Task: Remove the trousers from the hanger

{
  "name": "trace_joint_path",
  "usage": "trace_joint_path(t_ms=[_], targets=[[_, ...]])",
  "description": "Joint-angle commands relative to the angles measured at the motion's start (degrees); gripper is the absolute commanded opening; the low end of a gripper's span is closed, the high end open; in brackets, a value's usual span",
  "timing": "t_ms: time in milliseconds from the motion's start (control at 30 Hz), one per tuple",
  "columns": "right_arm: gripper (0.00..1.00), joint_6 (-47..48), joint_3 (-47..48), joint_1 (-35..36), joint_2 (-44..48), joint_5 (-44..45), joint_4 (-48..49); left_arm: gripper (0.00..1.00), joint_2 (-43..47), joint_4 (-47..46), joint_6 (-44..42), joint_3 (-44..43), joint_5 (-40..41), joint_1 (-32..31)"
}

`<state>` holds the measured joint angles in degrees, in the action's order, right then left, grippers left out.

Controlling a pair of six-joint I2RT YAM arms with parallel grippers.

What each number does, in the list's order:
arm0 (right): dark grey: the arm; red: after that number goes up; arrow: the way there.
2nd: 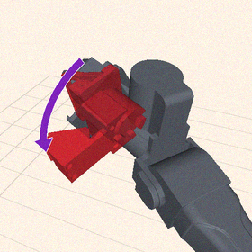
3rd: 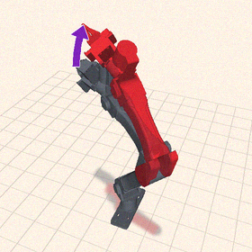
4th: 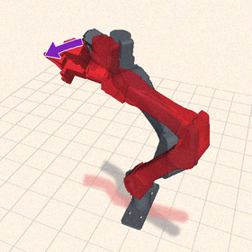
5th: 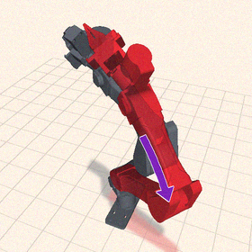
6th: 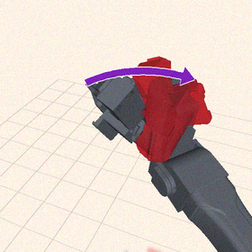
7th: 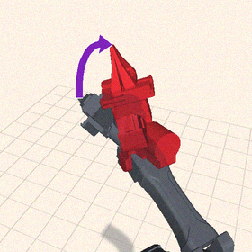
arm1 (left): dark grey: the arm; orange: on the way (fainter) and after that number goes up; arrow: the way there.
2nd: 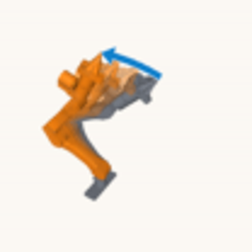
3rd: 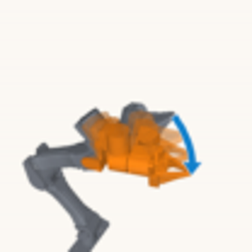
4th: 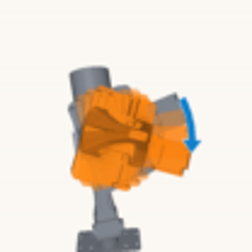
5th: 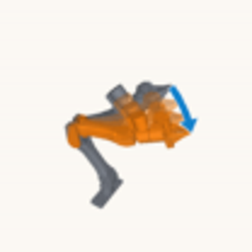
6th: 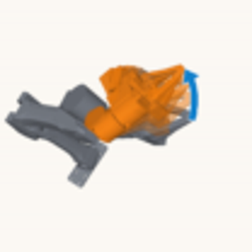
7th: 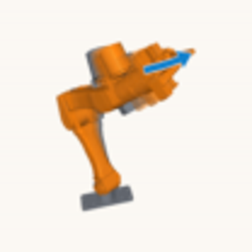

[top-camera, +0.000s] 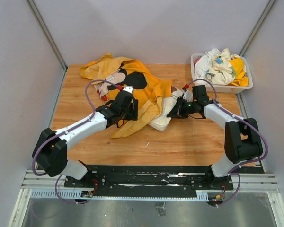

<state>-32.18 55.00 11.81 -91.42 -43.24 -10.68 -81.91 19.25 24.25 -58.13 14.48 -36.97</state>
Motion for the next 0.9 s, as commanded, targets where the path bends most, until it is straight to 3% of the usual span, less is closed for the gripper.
trace_joint_path(t_ms=[0, 167, 367, 433, 633, 667, 767, 867], targets=[[0.13, -1.5, -0.5, -1.6, 0.4, -1.6, 3.6, 0.68, 1.3, -2.7, -3.8, 1.4, -2.3, -3.4], [0.13, -2.0, -1.6, -1.5, 1.4, -1.6, 4.1, 0.69, 1.3, -2.9, -5.1, 2.4, 0.1, -5.7], [0.13, -2.2, -2.3, -1.5, 2.3, -1.3, 3.8, 0.70, -4.8, -3.1, -7.5, 1.3, 6.6, -8.9], [0.13, -2.2, -2.4, -1.5, 2.6, -1.3, 3.6, 0.90, -7.1, -4.0, -7.7, 1.3, 8.0, -9.9], [0.13, -2.2, -2.3, -1.5, 3.6, -1.1, 3.2, 0.90, -13.8, -5.8, -7.7, 0.5, 10.5, -10.0], [0.13, -2.0, -2.3, -1.5, 3.7, -1.0, 3.0, 0.87, -14.4, -6.2, -7.7, 0.3, 10.9, -10.0], [0.13, -1.9, -2.4, -1.5, 4.0, -1.0, 2.9, 0.62, -15.4, -6.0, -7.9, -0.7, 11.8, -10.0], [0.13, -1.6, -2.6, -1.5, 4.1, -0.9, 2.6, 0.25, -14.8, -5.4, -8.3, -1.5, 12.4, -10.0]])
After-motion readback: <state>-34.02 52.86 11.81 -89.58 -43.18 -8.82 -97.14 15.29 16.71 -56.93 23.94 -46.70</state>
